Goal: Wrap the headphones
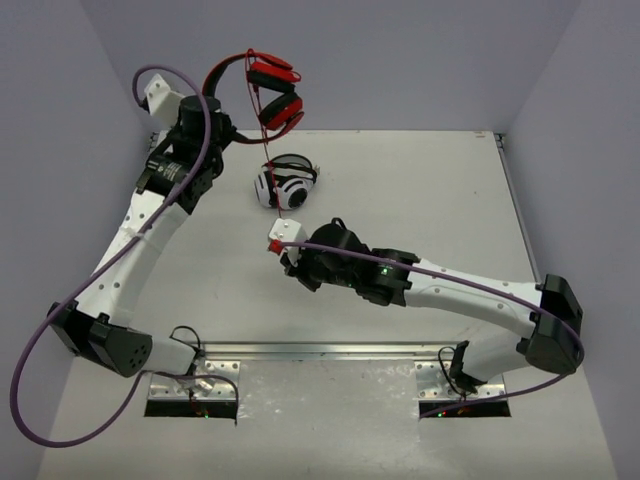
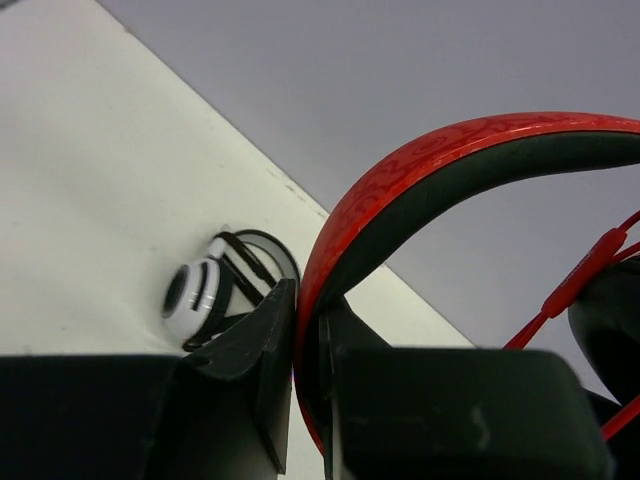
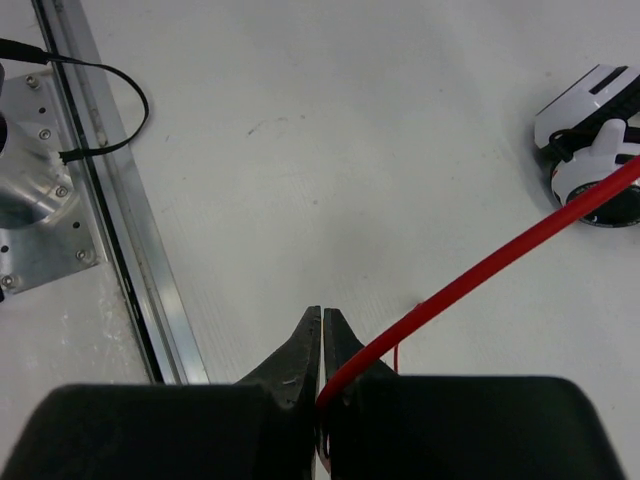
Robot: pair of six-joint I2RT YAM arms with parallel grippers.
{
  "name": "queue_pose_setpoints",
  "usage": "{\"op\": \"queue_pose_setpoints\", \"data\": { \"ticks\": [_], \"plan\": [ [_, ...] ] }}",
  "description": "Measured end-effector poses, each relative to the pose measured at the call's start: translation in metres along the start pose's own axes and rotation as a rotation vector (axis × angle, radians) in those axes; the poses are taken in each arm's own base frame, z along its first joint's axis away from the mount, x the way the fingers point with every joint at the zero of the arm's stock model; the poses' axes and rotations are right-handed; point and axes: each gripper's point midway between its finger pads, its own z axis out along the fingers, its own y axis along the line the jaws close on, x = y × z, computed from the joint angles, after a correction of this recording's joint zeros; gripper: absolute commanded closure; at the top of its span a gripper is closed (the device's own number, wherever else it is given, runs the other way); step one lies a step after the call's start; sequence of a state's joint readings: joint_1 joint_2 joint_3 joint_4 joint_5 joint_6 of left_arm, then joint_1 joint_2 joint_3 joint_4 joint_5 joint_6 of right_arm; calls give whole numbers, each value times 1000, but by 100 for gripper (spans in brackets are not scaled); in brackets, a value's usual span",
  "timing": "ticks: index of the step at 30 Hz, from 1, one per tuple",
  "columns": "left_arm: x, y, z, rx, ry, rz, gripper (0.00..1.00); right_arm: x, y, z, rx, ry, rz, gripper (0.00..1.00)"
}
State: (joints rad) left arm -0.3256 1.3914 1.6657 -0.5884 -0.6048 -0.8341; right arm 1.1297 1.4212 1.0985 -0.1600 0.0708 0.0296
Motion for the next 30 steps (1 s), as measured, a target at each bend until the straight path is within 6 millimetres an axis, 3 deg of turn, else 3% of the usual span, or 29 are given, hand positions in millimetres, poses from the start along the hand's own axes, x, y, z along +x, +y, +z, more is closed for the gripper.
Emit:
{"op": "queue_pose_setpoints", "data": {
  "ticks": [4, 7, 12, 14, 16, 21, 27, 30],
  "plan": [
    [18, 43, 11, -105, -42, 86, 100, -4, 1, -10, -18, 0, -28, 99],
    [42, 86, 18, -202, -47, 164, 100, -12, 1, -14, -29, 2, -50, 99],
    [96, 159, 20, -340, 10, 309, 100, -41, -6, -28, -16, -19, -103, 99],
    [117, 177, 14, -362, 33, 366, 100, -59, -13, -36, 7, -31, -133, 99],
    [134, 182, 4, -353, 46, 410, 100, -74, -19, -41, 30, -41, -155, 99],
    [162, 161, -19, -257, 45, 434, 100, -101, -40, -53, 115, -36, -235, 99],
    [171, 176, -38, -179, 37, 416, 99, -98, -59, -60, 204, 9, -305, 99],
    [177, 175, -44, -112, 53, 423, 100, -99, -67, -64, 235, 16, -325, 99]
  ]
}}
